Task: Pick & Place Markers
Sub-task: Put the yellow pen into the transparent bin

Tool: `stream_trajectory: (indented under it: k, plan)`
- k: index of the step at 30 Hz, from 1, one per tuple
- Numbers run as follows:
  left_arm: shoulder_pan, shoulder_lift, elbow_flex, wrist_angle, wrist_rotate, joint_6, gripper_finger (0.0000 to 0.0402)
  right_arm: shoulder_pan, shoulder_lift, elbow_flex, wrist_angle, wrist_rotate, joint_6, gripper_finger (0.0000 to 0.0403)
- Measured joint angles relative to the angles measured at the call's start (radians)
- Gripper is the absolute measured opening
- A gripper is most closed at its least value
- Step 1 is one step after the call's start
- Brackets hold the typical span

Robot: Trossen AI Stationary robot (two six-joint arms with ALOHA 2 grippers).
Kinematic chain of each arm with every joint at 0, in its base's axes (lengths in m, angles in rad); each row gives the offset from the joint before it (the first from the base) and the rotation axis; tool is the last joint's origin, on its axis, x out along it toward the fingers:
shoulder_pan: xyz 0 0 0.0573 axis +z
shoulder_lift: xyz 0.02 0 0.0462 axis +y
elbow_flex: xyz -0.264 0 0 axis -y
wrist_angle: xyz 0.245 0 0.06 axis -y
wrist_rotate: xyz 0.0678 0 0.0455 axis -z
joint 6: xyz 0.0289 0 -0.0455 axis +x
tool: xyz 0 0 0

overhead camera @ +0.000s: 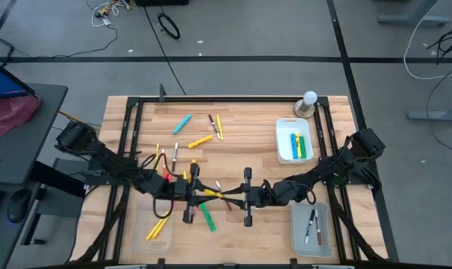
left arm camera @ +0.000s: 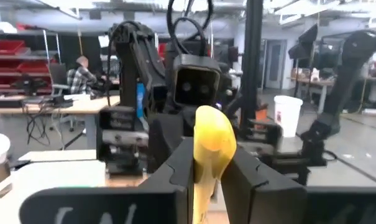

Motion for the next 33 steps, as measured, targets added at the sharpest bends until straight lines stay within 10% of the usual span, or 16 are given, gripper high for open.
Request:
stream_trajectory:
  k: [9, 19, 33]
  plan:
    - [-0.234, -0.311, 0.0, -0.584, -0.291, -0.284, 0.0052, 0.014, -0.054, 0.0, -0.08, 0.119, -0.048, 0.0132]
    - [-0.378, -0.359, 0.16, -1.639, -0.205, -1.351, 0.0052, -0.014, -0.051, 0.001, -0.156, 0.117, -0.001, 0.0126]
    - [-0.313, -0.077, 0.16, -1.784, 0.135, -1.72, 0.006, -0.022, -0.049, 0.001, -0.164, 0.113, 0.01, 0.0112]
